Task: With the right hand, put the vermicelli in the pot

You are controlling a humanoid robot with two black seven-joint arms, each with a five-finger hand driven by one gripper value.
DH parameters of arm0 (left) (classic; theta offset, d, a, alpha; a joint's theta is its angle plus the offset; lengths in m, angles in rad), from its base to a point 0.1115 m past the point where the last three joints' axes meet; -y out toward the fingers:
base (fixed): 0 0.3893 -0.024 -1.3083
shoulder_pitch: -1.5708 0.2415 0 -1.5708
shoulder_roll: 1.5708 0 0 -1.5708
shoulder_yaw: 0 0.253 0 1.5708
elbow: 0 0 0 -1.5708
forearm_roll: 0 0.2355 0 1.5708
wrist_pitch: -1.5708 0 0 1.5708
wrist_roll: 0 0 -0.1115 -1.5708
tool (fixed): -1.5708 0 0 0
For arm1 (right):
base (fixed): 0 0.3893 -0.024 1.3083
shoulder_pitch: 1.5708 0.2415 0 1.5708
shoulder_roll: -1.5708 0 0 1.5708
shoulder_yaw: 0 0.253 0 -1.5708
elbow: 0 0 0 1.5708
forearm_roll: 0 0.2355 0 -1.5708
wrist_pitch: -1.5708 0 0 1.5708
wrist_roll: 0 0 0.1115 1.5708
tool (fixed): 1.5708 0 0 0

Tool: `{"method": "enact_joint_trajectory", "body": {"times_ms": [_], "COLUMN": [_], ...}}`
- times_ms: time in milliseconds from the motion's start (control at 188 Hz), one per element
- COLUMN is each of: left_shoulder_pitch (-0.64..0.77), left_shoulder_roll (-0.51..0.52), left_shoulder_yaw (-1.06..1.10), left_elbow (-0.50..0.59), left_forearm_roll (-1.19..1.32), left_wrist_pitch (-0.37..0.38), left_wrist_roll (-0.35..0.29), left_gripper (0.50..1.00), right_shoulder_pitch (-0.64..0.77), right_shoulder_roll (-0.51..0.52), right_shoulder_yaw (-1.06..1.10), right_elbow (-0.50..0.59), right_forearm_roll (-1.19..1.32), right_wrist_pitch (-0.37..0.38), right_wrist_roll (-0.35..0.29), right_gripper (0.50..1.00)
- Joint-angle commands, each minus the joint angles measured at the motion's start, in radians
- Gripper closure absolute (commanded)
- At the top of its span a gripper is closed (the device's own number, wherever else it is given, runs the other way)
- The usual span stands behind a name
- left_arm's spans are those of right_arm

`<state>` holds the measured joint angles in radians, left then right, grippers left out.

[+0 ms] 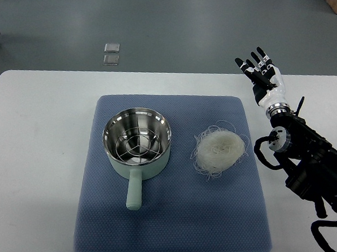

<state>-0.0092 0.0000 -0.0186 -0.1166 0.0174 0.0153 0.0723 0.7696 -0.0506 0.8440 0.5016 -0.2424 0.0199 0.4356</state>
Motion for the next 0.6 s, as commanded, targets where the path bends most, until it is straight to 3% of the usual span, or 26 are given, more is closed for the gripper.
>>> {"method": "enact_joint_trajectory", "body": {"times_ms": [0,595], "left_shoulder_pitch": [0.0,-0.006], "left_shoulder_roll": [0.0,0.0], "left_shoulder_yaw": [0.0,-0.001], "left_elbow": [0.002,0.0], "left_forearm_roll": [0.0,0.0], "left_wrist_pitch": [0.0,0.0], "left_wrist_roll": [0.0,0.0], "left_gripper": [0.5,0.5], "right_shoulder_pitch": [0.0,0.0], "right_shoulder_roll": [0.0,0.0], "right_shoulder_yaw": [0.001,-0.002], "right_elbow": [0.0,0.0], "right_forearm_roll": [0.0,-0.002], "right_wrist_pitch": [0.0,-0.001], "right_wrist_roll": [0.0,0.0], "right_gripper": [0.576,0.576]}}
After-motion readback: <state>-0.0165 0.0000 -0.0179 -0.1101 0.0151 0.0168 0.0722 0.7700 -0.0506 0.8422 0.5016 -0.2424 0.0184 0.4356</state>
